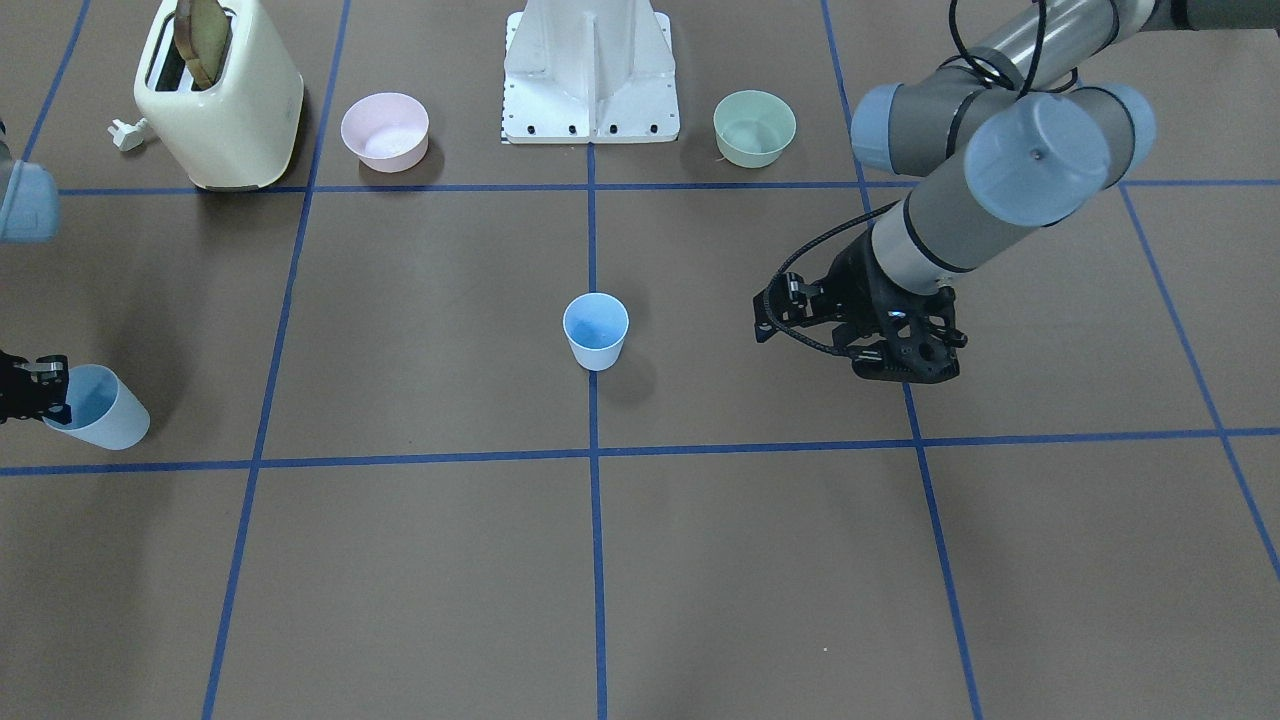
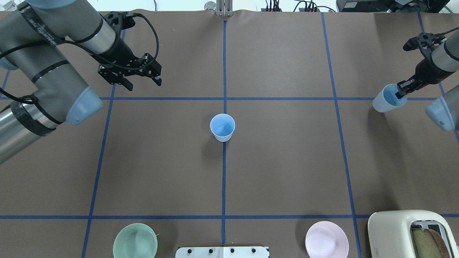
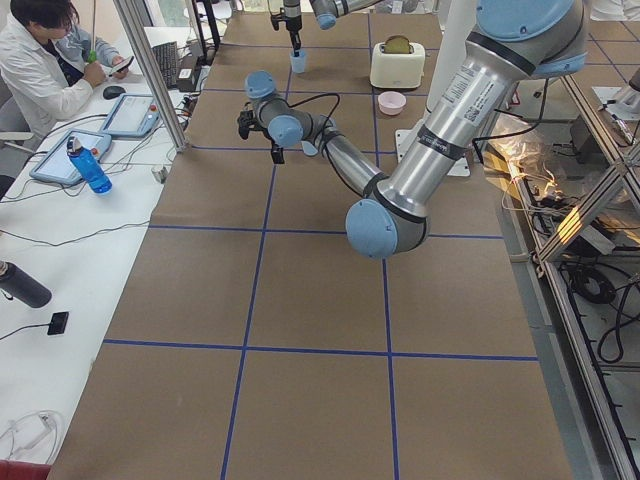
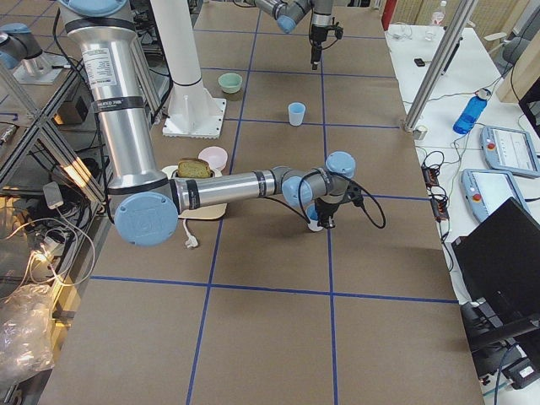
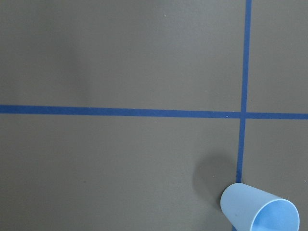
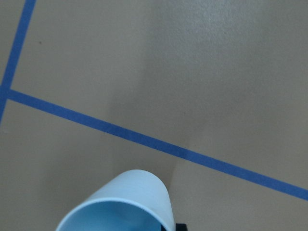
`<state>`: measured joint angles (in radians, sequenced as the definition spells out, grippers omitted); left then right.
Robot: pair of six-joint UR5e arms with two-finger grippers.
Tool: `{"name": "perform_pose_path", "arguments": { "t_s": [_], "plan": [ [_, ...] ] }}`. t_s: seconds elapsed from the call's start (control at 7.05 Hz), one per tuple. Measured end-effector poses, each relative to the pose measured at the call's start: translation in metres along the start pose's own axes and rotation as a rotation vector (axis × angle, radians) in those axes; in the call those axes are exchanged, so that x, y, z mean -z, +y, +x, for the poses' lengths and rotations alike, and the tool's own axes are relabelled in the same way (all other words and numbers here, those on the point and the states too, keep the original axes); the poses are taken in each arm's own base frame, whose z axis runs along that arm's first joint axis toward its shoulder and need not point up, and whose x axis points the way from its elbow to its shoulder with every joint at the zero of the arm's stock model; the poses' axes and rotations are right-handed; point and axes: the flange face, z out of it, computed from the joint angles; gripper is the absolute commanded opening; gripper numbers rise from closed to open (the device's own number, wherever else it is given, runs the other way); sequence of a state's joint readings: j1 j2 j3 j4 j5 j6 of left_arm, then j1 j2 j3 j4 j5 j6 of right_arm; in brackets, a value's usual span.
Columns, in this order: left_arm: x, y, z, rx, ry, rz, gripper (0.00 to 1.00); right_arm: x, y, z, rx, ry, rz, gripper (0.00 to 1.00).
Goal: Stack blue cups with both arms
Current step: 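Open and withdraw the left gripper while the right gripper lifts its cup, then carry the held cup with the right gripper over the center cup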
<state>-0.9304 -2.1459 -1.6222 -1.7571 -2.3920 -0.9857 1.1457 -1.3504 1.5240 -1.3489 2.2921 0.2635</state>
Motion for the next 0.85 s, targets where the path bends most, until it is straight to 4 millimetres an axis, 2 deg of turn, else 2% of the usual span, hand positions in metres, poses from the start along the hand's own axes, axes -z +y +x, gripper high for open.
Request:
{"name": "perform_pose_path", "arguments": {
  "t_s": [0.28, 0.43, 0.57, 0.85],
  "plan": [
    [0.023, -0.016, -0.048, -0.068, -0.028, 0.02, 0.97, 0.024, -0.02, -0.032, -0.057, -0.023, 0.046, 0.0],
    [0.035, -0.024, -0.07, -0.104, -0.057, 0.022, 0.97, 0.032, -0.027, -0.055, -0.082, -0.04, 0.059, 0.0],
    [0.047, -0.032, -0.098, -0.142, -0.091, 0.02, 0.97, 0.04, -0.033, -0.084, -0.103, -0.058, 0.067, 0.0],
    [0.062, -0.036, -0.161, -0.226, -0.143, 0.01, 0.97, 0.055, -0.045, -0.161, -0.155, -0.099, 0.067, 0.0]
  ]
}}
